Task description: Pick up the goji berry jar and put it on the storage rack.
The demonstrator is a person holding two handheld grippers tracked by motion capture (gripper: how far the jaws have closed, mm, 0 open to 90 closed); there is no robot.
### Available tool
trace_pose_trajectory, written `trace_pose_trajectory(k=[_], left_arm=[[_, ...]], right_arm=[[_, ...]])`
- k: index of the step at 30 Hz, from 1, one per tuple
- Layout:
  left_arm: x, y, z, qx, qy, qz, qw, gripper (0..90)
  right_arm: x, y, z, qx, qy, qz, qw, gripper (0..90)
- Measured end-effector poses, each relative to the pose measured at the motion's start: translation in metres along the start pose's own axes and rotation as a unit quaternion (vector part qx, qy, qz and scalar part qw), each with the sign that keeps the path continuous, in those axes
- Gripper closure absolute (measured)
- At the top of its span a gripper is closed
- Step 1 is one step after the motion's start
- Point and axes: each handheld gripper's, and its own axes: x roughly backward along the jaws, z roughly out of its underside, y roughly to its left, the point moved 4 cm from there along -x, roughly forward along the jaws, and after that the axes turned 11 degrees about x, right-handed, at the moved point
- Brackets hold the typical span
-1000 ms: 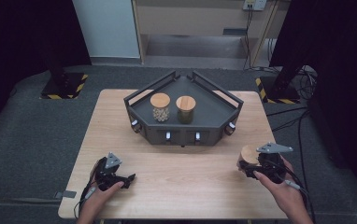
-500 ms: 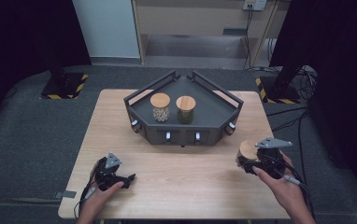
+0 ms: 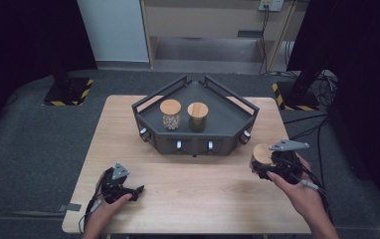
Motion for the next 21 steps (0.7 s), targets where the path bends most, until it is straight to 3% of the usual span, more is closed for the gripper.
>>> trace_pose_trajectory(k=[21], left_arm=[[0.000,0.000,0.000,0.000,0.000,0.000,1.0000,0.7]], right_arm=[[0.002,-0.008,-0.029,0.010,-0.004,-0.005,0.9999,26.3]])
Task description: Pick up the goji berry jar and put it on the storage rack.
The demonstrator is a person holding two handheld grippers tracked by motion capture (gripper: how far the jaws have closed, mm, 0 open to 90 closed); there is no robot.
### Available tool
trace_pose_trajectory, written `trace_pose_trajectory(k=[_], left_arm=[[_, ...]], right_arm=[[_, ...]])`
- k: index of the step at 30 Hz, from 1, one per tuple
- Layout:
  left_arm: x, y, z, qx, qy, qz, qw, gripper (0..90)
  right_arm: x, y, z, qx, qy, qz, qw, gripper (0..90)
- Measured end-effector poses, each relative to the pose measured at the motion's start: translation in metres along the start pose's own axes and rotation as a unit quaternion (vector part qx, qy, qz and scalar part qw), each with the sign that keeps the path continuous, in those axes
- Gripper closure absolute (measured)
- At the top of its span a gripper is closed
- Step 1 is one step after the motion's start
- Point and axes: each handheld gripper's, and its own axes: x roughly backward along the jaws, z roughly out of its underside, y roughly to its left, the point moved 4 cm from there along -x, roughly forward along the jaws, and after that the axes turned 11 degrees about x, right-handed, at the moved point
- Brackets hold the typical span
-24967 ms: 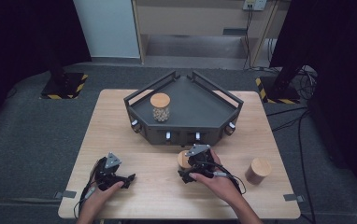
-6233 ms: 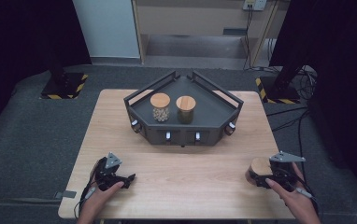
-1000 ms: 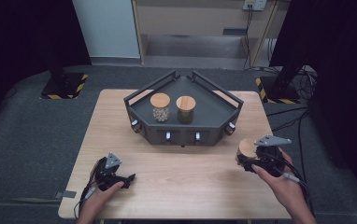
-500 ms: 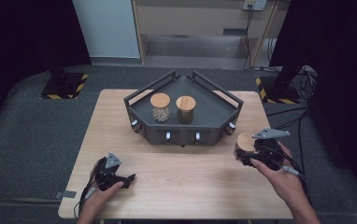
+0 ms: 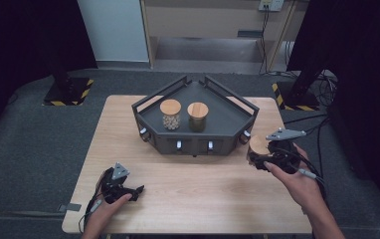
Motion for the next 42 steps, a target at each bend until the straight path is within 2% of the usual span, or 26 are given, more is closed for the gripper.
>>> trace_pose_trajectory(k=[6,22,42], left_arm=[[0.000,0.000,0.000,0.000,0.000,0.000,1.0000,0.7],[0.000,0.000,0.000,0.000,0.000,0.000,1.0000,0.6],[0.000,0.000,0.000,0.001,0.000,0.002,1.0000,0.5]], right_arm=[[0.001,-0.002,-0.005,-0.002,-0.002,-0.001,1.0000,26.3],[0.004,-0.003,-0.022,0.011,-0.005,-0.001,0.9999,26.3],[0.006,-0.010,-0.038,0.009,-0.011,-0.005,0.9999,26.3]])
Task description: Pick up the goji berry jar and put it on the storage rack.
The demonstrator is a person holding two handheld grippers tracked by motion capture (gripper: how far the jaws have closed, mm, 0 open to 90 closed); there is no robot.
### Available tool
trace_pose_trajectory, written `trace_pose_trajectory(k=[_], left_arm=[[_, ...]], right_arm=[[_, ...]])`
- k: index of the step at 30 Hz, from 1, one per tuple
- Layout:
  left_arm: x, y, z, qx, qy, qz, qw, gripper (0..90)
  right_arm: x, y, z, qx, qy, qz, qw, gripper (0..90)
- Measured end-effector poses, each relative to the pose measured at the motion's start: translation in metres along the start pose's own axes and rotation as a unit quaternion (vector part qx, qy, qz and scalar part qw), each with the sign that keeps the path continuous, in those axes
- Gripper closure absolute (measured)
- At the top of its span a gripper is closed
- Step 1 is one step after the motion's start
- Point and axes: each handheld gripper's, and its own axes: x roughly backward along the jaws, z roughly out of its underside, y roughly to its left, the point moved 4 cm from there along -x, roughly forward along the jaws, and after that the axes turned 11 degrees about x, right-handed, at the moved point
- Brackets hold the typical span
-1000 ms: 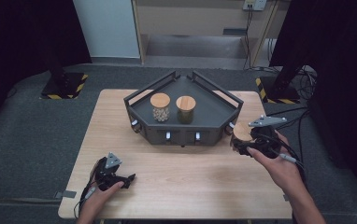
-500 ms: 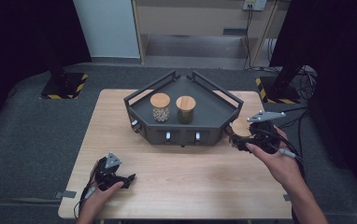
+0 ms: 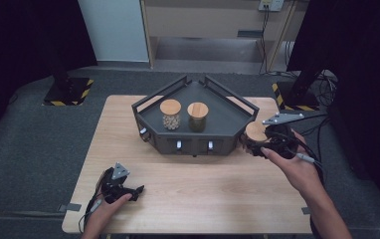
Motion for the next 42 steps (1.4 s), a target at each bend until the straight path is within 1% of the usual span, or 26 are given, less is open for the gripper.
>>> trace_pose_trajectory(k=[8,23,35,42], left_arm=[[0.000,0.000,0.000,0.000,0.000,0.000,1.0000,0.5],[0.000,0.000,0.000,0.000,0.000,0.000,1.0000,0.5],[0.000,0.000,0.000,0.000,0.000,0.000,1.0000,0.5],[0.000,0.000,0.000,0.000,0.000,0.000,1.0000,0.5]], right_arm=[[-0.001,-0.001,-0.009,0.005,0.000,-0.001,1.0000,26.3],[-0.006,-0.004,-0.025,0.002,-0.007,-0.005,1.0000,26.3],[-0.016,-0.008,-0.038,0.001,-0.013,-0.006,0.9999,26.3],[-0.026,-0.011,-0.043,-0.004,-0.014,-0.007,0.9999,26.3]])
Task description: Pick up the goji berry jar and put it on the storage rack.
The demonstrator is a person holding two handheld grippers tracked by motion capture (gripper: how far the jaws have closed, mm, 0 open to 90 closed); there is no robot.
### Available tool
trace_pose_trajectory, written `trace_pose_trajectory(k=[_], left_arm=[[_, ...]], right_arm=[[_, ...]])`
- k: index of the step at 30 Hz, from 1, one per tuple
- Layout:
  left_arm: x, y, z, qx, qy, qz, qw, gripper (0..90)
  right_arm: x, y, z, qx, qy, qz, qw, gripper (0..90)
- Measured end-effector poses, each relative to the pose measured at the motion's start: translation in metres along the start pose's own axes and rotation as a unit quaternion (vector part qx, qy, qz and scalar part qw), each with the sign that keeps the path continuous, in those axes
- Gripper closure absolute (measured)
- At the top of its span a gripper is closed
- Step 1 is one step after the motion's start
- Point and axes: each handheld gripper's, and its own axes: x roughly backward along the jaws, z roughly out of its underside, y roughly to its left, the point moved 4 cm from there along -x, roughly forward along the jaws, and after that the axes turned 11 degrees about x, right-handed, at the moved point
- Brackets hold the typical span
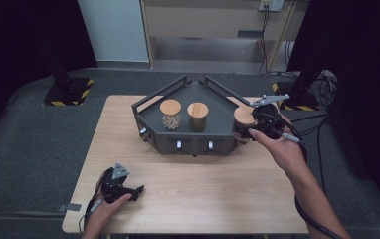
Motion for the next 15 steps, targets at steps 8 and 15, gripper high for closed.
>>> trace_pose_trajectory(k=[8,15], left_arm=[[0.000,0.000,0.000,0.000,0.000,0.000,1.0000,0.5],[0.000,0.000,0.000,0.000,0.000,0.000,1.0000,0.5]], right_arm=[[-0.015,-0.002,-0.004,-0.006,-0.004,-0.001,1.0000,26.3],[-0.027,-0.004,-0.009,-0.009,-0.010,0.001,0.9999,26.3]])
